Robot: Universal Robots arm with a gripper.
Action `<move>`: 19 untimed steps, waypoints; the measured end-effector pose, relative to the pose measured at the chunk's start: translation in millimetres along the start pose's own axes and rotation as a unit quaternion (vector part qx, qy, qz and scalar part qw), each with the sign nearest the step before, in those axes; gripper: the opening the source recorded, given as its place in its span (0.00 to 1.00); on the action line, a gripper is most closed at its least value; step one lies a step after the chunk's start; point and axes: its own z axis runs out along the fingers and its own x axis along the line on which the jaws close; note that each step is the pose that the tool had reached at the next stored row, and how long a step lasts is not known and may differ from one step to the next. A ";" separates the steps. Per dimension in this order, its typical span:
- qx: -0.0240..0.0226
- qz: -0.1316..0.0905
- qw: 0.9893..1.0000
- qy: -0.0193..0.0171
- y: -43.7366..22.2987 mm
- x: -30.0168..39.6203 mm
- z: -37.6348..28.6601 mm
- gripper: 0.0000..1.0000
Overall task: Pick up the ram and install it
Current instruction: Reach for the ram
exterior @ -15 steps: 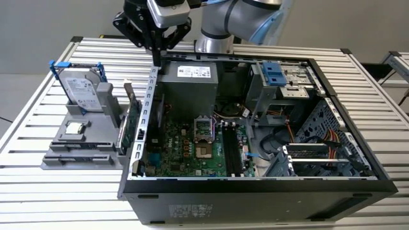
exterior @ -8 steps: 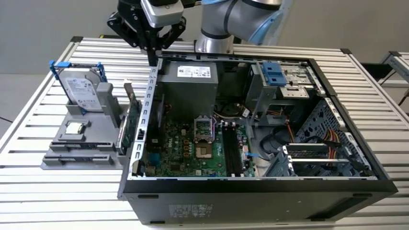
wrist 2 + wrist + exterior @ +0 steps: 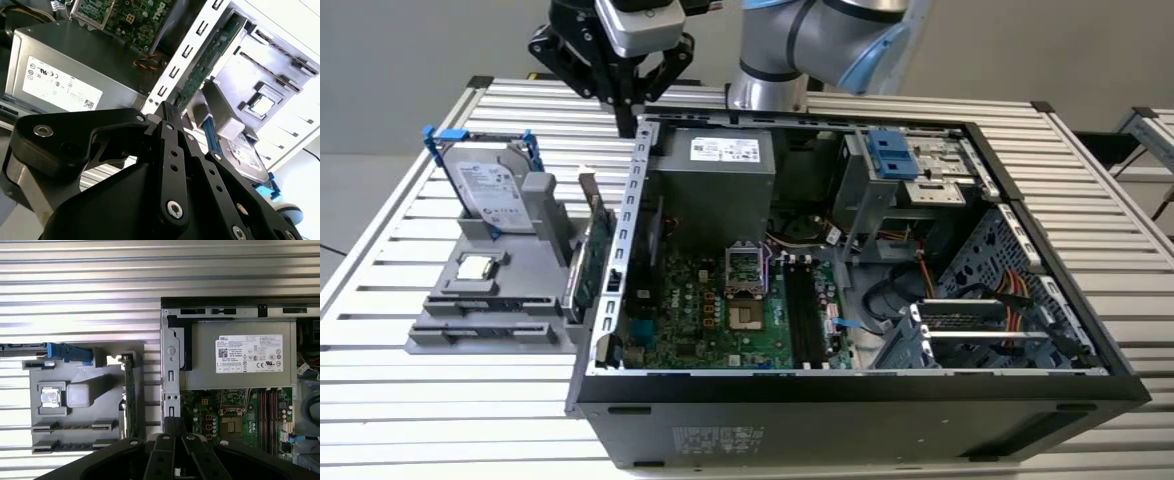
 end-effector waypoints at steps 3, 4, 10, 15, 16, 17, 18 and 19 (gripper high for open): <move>0.000 0.000 1.000 0.000 -0.2 3.6 -0.1 0.00; 0.000 -0.001 1.000 0.000 -0.2 4.9 -0.1 0.00; 0.000 -0.001 1.000 0.000 -0.6 12.0 -0.2 0.00; 0.000 -0.001 1.000 0.000 -0.9 18.4 -0.4 0.00; 0.000 -0.001 1.000 0.000 -0.9 19.8 -0.4 0.00; 0.000 -0.001 1.000 0.000 -1.0 21.3 -0.4 0.00; 0.000 -0.001 1.000 0.000 -1.1 22.7 -0.5 0.00; 0.000 -0.001 1.000 0.000 -1.1 24.0 -0.5 0.00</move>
